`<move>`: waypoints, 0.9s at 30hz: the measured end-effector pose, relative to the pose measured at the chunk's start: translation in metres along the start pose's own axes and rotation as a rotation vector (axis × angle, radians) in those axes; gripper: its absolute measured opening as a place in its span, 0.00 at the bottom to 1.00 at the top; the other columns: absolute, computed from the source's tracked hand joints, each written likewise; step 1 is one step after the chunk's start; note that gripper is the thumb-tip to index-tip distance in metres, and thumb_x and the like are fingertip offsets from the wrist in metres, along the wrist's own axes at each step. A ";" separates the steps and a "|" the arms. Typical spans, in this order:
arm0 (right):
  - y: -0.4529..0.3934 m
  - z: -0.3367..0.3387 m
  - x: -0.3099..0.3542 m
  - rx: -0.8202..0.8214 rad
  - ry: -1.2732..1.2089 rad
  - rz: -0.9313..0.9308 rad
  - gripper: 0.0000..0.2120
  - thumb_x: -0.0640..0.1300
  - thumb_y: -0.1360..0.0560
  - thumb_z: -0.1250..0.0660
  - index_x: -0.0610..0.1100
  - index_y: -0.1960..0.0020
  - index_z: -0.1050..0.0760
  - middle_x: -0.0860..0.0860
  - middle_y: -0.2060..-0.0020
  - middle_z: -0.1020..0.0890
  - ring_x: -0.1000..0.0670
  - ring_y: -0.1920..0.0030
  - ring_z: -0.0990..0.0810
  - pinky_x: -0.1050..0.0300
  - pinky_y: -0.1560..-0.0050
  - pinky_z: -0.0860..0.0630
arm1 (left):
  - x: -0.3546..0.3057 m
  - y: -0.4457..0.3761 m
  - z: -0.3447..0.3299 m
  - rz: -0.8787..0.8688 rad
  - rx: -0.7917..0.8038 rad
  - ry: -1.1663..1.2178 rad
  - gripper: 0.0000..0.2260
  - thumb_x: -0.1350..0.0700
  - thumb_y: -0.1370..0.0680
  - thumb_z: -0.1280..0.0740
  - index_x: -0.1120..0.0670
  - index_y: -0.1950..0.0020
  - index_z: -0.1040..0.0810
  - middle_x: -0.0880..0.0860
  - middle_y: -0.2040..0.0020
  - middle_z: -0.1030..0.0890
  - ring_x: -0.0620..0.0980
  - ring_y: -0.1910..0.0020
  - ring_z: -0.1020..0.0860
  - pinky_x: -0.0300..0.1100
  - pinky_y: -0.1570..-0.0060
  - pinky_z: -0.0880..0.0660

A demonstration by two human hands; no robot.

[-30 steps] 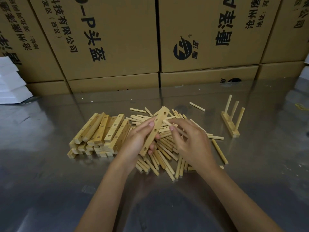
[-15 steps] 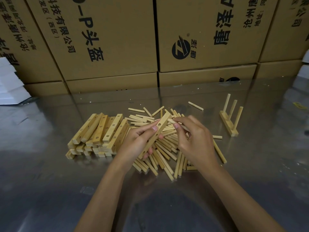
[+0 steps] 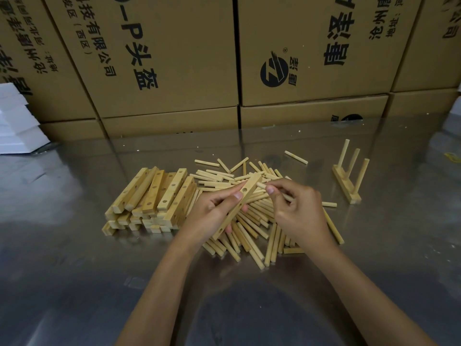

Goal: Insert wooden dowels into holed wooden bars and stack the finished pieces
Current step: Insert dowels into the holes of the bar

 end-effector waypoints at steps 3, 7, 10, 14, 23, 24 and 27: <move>-0.002 0.000 -0.006 0.026 -0.048 -0.067 0.07 0.42 0.22 0.32 0.50 0.47 0.16 0.58 0.56 0.16 0.58 0.56 0.18 0.58 0.54 0.20 | 0.003 -0.003 -0.001 0.013 -0.020 -0.001 0.13 0.51 0.17 0.36 0.30 0.46 0.19 0.49 0.56 0.14 0.43 0.73 0.26 0.34 0.75 0.30; -0.007 -0.001 -0.016 0.153 -0.387 -0.306 0.15 0.48 0.26 0.26 0.53 0.41 0.22 0.52 0.59 0.13 0.54 0.65 0.17 0.63 0.67 0.23 | 0.012 -0.007 0.004 0.101 -0.058 0.089 0.11 0.50 0.18 0.36 0.38 0.39 0.19 0.51 0.55 0.14 0.44 0.74 0.26 0.35 0.78 0.31; -0.007 -0.005 -0.015 0.228 -0.524 -0.377 0.21 0.50 0.29 0.24 0.53 0.39 0.25 0.53 0.54 0.13 0.50 0.58 0.14 0.57 0.61 0.19 | 0.018 -0.009 0.017 0.148 -0.136 0.243 0.10 0.52 0.18 0.36 0.42 0.40 0.20 0.54 0.54 0.14 0.45 0.75 0.26 0.36 0.80 0.31; 0.006 -0.027 -0.008 0.372 -0.163 -0.270 0.11 0.58 0.30 0.26 0.53 0.55 0.20 0.57 0.62 0.16 0.60 0.61 0.18 0.57 0.57 0.23 | 0.023 -0.013 0.031 0.155 -0.243 0.434 0.10 0.55 0.16 0.39 0.48 0.38 0.21 0.54 0.56 0.15 0.46 0.75 0.28 0.38 0.81 0.32; 0.024 -0.053 -0.003 0.381 0.318 -0.058 0.06 0.52 0.30 0.30 0.54 0.65 0.24 0.59 0.63 0.23 0.59 0.57 0.26 0.60 0.61 0.29 | 0.026 -0.015 0.027 0.153 -0.210 0.549 0.14 0.57 0.16 0.42 0.55 0.32 0.26 0.54 0.59 0.19 0.47 0.69 0.25 0.36 0.82 0.35; 0.024 -0.051 -0.002 0.379 0.325 -0.057 0.07 0.53 0.30 0.30 0.55 0.65 0.25 0.59 0.63 0.22 0.59 0.57 0.26 0.58 0.60 0.27 | 0.026 -0.014 0.027 0.154 -0.209 0.540 0.14 0.57 0.16 0.42 0.56 0.32 0.26 0.54 0.58 0.19 0.47 0.69 0.25 0.37 0.81 0.34; 0.030 -0.059 0.003 0.470 0.406 0.010 0.11 0.61 0.30 0.30 0.55 0.60 0.25 0.59 0.60 0.26 0.58 0.53 0.30 0.57 0.59 0.31 | 0.028 -0.014 0.027 0.164 -0.213 0.524 0.14 0.57 0.16 0.42 0.55 0.32 0.26 0.54 0.58 0.19 0.47 0.69 0.25 0.37 0.81 0.34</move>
Point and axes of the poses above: each hand's wrist, its own y-axis away from the middle knuckle, its own z-axis out of the back of the hand, x = y × z, the point moved 7 cm from there along -y, towards the middle knuckle
